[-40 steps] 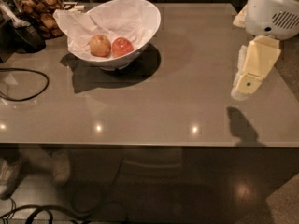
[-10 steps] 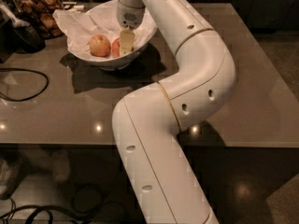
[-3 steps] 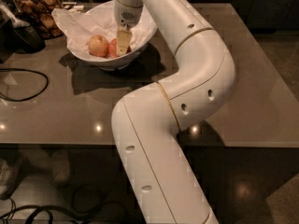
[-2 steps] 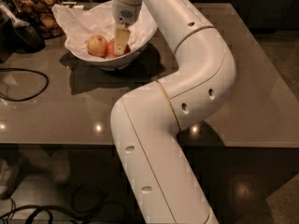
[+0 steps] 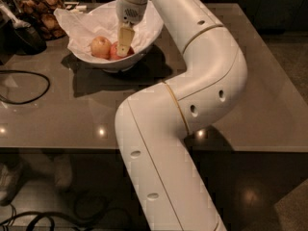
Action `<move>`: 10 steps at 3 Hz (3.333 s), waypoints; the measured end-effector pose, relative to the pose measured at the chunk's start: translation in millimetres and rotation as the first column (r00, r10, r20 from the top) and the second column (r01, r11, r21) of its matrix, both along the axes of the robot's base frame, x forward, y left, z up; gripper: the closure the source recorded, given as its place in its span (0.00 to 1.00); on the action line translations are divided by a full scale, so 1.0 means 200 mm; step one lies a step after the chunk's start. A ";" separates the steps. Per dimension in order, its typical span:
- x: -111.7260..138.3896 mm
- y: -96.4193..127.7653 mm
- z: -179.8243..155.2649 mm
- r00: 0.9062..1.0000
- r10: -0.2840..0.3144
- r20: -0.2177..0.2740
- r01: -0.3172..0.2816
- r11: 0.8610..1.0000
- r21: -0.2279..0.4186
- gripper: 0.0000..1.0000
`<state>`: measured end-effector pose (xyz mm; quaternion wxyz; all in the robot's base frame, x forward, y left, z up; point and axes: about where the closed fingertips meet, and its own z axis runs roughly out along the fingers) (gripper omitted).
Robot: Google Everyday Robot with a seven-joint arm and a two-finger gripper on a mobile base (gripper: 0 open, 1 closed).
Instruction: Pick apple from white bowl
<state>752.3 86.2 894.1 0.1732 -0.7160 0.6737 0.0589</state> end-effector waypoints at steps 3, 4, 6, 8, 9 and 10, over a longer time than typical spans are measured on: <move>-0.01 -0.02 0.01 1.000 -0.019 -0.005 0.019 1.000 0.001 0.81; -0.01 -0.02 0.01 1.000 -0.019 -0.005 0.020 1.000 0.001 0.57; -0.01 -0.02 0.01 1.000 -0.020 -0.005 0.020 1.000 0.001 0.12; -0.01 -0.02 0.01 1.000 -0.020 -0.005 0.020 1.000 0.001 0.00; 0.02 -0.02 0.01 0.999 -0.044 -0.001 0.044 0.999 0.023 0.00; 0.00 0.01 0.02 0.999 -0.043 -0.016 0.044 0.997 0.060 0.00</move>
Offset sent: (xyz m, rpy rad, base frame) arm -0.0192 -0.0186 0.0092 -0.0252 0.0410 -0.0300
